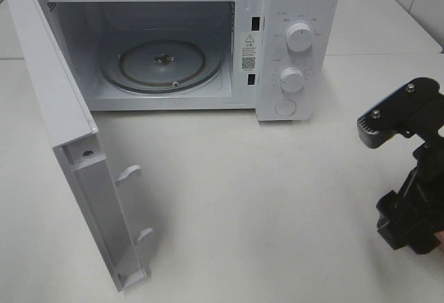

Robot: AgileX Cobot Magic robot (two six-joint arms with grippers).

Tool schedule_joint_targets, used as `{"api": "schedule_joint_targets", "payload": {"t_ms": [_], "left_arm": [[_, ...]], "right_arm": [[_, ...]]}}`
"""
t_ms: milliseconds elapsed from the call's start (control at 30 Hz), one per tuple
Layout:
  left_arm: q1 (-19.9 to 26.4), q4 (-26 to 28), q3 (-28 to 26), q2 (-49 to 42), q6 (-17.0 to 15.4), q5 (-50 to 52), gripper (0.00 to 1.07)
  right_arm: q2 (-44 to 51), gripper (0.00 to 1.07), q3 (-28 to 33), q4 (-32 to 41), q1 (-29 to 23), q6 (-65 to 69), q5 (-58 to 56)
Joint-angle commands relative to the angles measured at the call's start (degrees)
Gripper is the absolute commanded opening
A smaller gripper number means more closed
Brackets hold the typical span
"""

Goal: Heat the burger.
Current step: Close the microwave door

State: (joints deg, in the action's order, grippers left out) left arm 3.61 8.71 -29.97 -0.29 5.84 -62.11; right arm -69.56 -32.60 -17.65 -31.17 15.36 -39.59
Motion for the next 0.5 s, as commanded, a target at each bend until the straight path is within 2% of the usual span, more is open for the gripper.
{"api": "schedule_joint_targets", "payload": {"t_ms": [33,200,500], "left_arm": [[-0.2,0.1,0.2,-1.0,-0.4,0.5,0.98],[-0.2,0.1,0.2,-1.0,-0.4,0.5,0.98],[-0.2,0.1,0.2,-1.0,-0.4,0.5,0.98]], "right_arm": [[2.4,0.8,-2.1,0.7,0.2,-1.8,-4.6],[10.1,0.78,-7.2,0.6,0.2,-2.1,-13.9],[20.1,0.77,-7.2,4.0,0.4,-5.8,-16.7]]}}
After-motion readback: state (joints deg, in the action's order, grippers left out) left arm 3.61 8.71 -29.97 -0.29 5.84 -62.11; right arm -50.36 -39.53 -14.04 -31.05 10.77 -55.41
